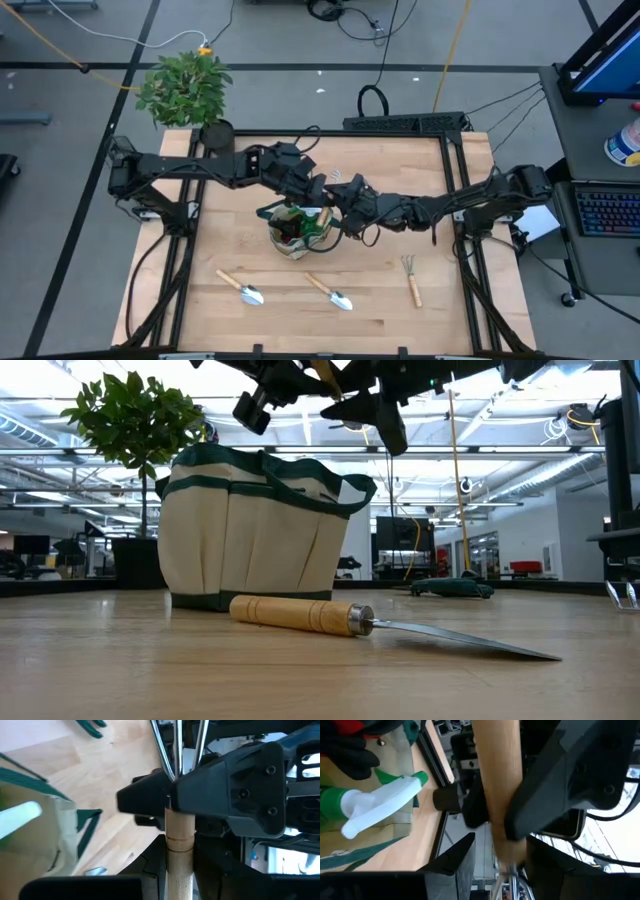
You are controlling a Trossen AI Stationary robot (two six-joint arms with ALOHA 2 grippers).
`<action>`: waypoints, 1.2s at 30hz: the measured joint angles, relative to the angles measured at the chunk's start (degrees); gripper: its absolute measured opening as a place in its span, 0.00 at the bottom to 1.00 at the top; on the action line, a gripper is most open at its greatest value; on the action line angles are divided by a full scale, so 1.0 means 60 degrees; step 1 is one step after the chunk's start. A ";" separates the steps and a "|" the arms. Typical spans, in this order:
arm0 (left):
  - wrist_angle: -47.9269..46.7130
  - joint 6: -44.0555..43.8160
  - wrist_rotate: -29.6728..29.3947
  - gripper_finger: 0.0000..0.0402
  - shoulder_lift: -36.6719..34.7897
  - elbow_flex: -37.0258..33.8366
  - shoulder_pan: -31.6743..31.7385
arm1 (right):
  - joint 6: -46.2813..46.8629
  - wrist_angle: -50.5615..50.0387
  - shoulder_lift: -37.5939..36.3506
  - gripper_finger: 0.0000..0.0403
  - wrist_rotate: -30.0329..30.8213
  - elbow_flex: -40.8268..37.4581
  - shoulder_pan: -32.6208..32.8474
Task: Pick & Place Garden tools in Gardening bag
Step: Put the top brown hand rake into the gardening bag
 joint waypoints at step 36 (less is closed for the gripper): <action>0.0188 0.2186 0.0101 0.35 0.0003 0.0011 0.0430 | 0.1197 -0.0660 -0.0011 0.12 0.1407 -0.0011 -0.0004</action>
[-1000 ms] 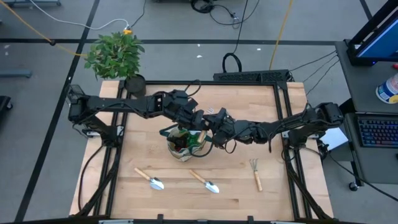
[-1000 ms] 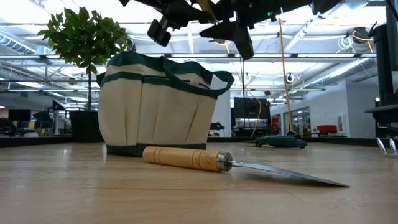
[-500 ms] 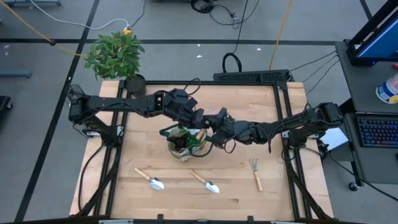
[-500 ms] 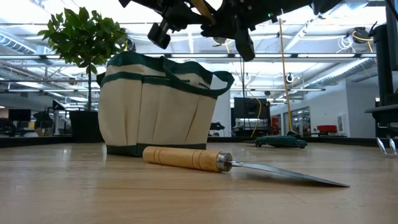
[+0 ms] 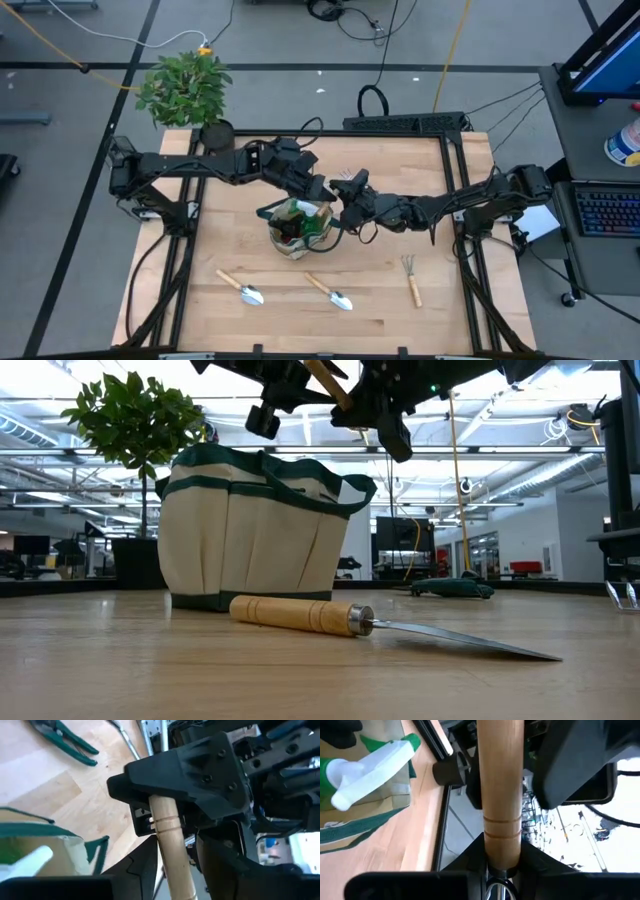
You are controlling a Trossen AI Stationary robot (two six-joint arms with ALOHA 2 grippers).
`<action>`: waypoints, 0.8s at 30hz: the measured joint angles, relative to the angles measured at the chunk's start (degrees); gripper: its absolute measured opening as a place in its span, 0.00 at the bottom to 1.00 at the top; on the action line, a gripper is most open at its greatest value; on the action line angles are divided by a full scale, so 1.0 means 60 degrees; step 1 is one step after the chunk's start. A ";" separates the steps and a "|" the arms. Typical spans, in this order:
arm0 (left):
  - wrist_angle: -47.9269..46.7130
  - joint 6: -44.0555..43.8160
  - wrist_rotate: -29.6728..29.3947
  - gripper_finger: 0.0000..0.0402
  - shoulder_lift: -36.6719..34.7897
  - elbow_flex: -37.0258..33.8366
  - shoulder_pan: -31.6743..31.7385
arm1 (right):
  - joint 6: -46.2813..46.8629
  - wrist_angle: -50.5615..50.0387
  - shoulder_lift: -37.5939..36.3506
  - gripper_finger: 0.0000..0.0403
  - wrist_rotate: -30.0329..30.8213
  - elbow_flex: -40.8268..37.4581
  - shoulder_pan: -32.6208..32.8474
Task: Pick & Place Garden tools in Gardening bag
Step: Put the top brown hand rake into the gardening bag
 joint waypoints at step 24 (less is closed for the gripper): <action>-0.1100 0.5534 0.0436 0.40 -0.1123 0.0004 0.1364 | 0.4064 -0.1418 -0.0857 0.12 -0.0107 -0.0015 0.0000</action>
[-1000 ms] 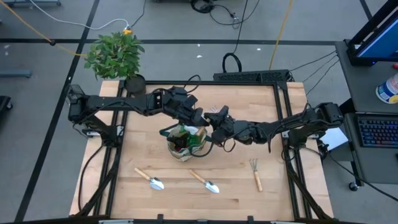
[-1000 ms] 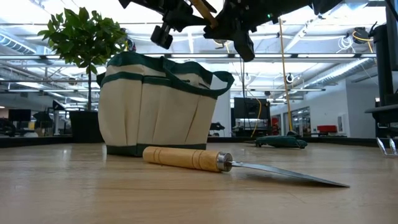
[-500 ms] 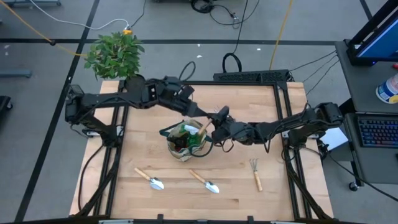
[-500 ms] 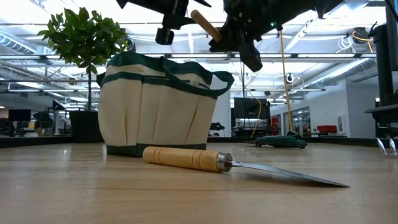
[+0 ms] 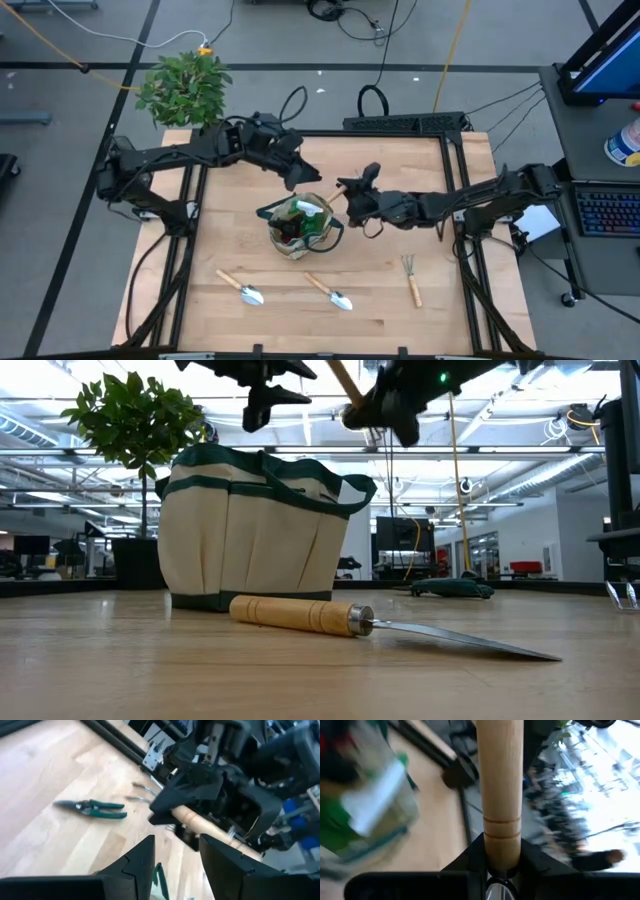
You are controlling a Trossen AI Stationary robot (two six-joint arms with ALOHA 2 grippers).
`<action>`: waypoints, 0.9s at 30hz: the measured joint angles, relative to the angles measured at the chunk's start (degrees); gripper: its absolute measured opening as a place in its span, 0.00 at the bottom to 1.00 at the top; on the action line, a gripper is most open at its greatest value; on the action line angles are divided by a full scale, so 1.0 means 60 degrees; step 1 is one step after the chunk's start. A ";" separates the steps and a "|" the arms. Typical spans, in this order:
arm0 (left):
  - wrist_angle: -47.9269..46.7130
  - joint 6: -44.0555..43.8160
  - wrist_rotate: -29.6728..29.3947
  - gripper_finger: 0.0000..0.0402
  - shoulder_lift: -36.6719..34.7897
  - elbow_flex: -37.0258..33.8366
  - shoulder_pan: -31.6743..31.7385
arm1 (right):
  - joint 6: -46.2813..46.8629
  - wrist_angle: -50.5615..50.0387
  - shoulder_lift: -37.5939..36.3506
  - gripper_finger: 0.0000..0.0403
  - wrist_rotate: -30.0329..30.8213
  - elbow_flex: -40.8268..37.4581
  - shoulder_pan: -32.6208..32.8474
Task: Pick & Place Garden tools in Gardening bag
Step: Put the top brown hand rake into the gardening bag
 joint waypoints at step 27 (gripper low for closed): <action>-0.0533 0.2257 -0.0919 0.40 -0.2141 -0.1342 -0.0832 | 0.9113 0.1929 -0.0145 0.12 -0.5332 0.0007 0.0000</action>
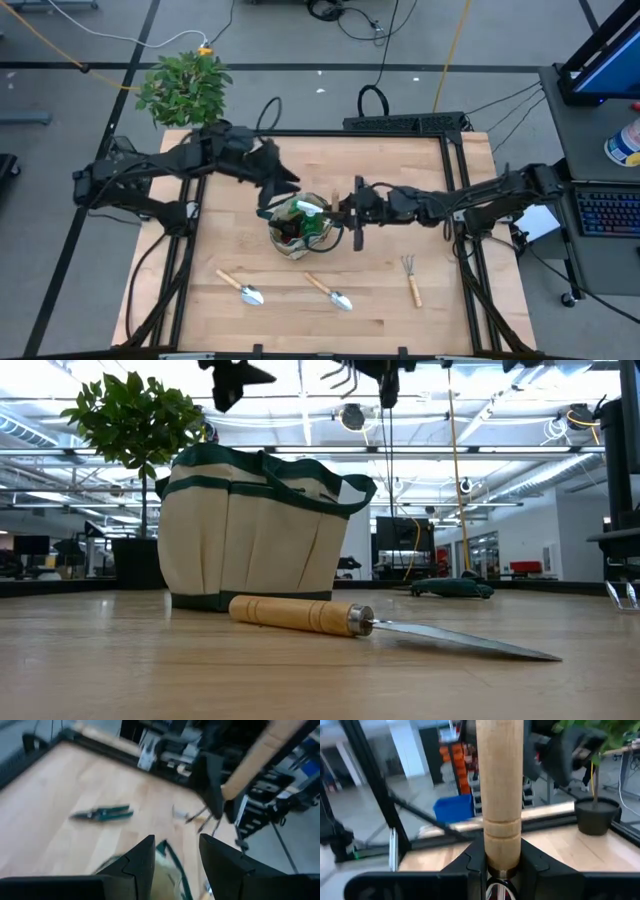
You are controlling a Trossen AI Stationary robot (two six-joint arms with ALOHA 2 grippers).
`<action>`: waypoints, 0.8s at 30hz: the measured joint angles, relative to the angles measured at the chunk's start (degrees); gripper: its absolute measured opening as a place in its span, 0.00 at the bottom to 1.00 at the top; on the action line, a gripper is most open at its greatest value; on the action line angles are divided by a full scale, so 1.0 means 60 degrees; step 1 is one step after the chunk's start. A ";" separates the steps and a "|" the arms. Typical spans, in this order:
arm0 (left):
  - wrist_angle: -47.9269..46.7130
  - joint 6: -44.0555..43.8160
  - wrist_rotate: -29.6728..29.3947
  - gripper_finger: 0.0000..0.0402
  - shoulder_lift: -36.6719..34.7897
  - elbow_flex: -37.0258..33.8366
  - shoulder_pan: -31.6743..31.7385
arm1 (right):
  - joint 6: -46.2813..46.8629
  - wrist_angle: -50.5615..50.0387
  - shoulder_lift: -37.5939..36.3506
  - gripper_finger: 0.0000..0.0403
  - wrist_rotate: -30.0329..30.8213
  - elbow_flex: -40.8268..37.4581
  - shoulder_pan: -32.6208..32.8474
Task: Pick & Place Garden tools in Gardening bag
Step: Put the top brown hand rake into the gardening bag
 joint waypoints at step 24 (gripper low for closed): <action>0.1586 -0.1172 -0.4192 0.40 -0.4743 -0.4371 -0.2895 | 0.0666 0.1514 0.2637 0.12 0.0026 0.1425 -0.0313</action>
